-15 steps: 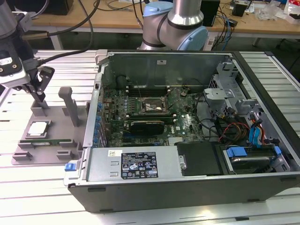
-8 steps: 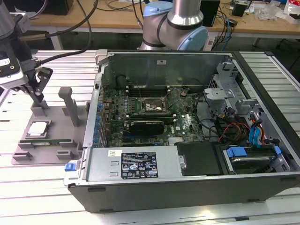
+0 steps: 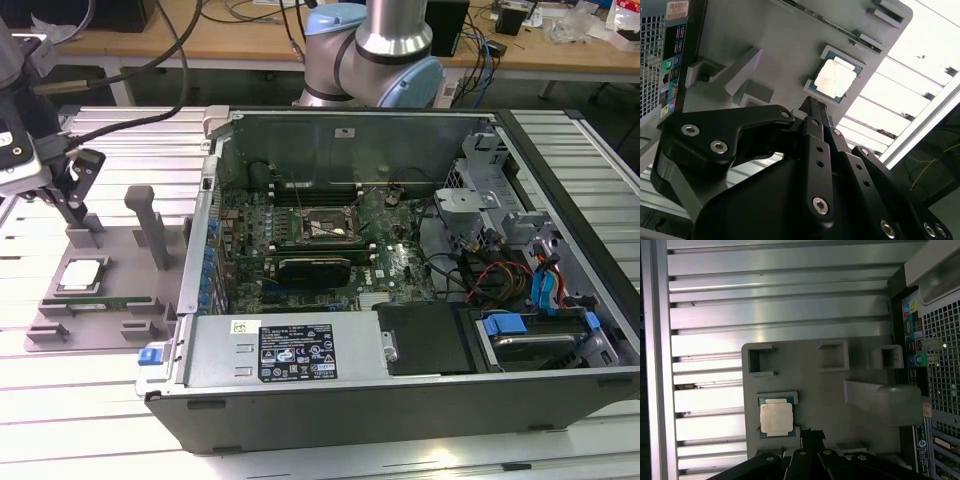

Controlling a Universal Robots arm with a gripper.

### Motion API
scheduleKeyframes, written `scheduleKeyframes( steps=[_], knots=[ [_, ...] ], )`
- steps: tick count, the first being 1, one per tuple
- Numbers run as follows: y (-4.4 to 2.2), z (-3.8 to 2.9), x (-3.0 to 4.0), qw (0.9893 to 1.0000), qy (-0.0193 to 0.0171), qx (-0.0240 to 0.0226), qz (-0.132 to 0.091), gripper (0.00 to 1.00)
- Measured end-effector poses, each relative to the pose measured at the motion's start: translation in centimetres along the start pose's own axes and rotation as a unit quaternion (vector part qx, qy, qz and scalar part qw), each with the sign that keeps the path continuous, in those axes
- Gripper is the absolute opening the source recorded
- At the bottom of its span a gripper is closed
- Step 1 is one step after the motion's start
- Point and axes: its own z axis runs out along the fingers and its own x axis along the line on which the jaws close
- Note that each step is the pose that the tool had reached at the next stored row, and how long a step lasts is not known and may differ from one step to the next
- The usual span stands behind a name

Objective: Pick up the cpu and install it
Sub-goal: 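Pick up the cpu and move it towards the insertion slot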

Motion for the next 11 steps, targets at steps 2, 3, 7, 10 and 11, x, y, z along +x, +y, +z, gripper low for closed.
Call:
scheduleKeyframes(
  steps=[2,3,7,10,11],
  knots=[
    [-0.05,0.37,0.42,1.0,0.0001,0.0,0.0,0.11],
    [-0.09,0.64,0.77,1.0,0.0,0.0,0.0,0.11],
    [-0.14,1.15,1.25,1.0,0.0,0.0,0.0,0.11],
    [-0.21,1.76,1.73,1.0,0.0001,0.0001,0.0,0.11],
    [-0.24,2.06,1.86,1.0,0.0,0.0,0.0,0.11]
  ],
)
